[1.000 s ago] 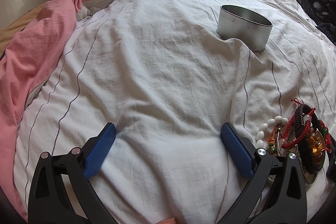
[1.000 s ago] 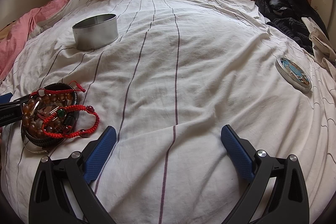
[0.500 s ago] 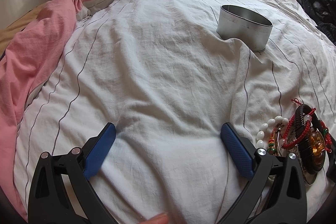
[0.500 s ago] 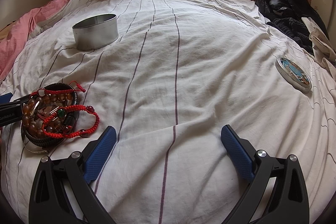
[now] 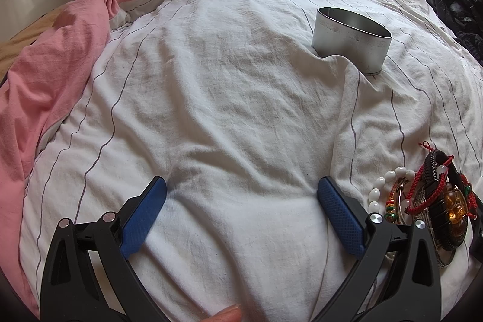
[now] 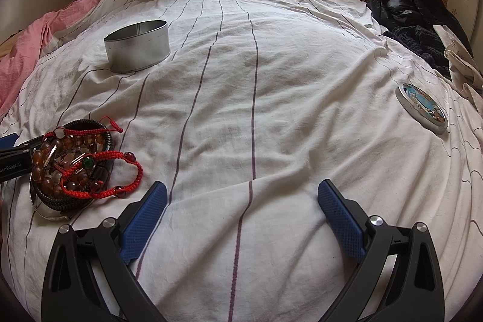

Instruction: Organize jewelry

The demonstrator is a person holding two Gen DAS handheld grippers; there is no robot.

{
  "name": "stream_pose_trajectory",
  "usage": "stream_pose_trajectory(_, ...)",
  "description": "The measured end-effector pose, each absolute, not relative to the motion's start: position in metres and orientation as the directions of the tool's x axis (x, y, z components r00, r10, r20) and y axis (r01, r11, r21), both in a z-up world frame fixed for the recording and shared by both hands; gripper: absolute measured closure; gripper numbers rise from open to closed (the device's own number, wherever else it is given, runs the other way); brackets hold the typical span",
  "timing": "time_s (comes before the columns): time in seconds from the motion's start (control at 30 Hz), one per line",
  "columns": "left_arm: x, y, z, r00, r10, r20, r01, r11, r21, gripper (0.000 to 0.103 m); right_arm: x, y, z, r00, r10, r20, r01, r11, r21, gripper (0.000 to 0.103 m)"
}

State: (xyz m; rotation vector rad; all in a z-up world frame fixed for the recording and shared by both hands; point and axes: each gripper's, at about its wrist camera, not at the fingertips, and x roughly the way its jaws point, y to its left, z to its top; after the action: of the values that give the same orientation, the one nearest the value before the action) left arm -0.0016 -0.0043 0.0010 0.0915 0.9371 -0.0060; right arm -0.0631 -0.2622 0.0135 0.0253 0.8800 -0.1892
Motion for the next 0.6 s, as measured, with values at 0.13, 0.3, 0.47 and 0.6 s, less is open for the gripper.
stream_pose_trajectory(0.13,-0.0016,-0.0048,0.0010,0.592,0.034,-0.805,0.045,0.996,0.075,0.006,-0.0631,-0.2622,0.0136,0.621,-0.154,-0.768,0.175,0.983,-0.056,0.007)
stream_pose_trajectory(0.3,-0.0011,-0.0022,0.0013,0.590,0.031,-0.807,0.045,0.996,0.071,0.006,-0.0626,-0.2624,0.0134,0.621,-0.154,-0.768,0.175,0.983,-0.056,0.007)
stream_pose_trajectory(0.47,-0.0014,0.0008,0.0037,0.589,0.030,-0.807,0.044,0.997,0.069,0.006,-0.0616,-0.2629,0.0130,0.621,-0.154,-0.769,0.175,0.983,-0.056,0.007)
stream_pose_trajectory(0.6,-0.0013,0.0015,0.0039,0.590,0.030,-0.807,0.045,0.997,0.070,0.006,-0.0617,-0.2623,0.0122,0.619,-0.154,-0.770,0.175,0.983,-0.056,0.007)
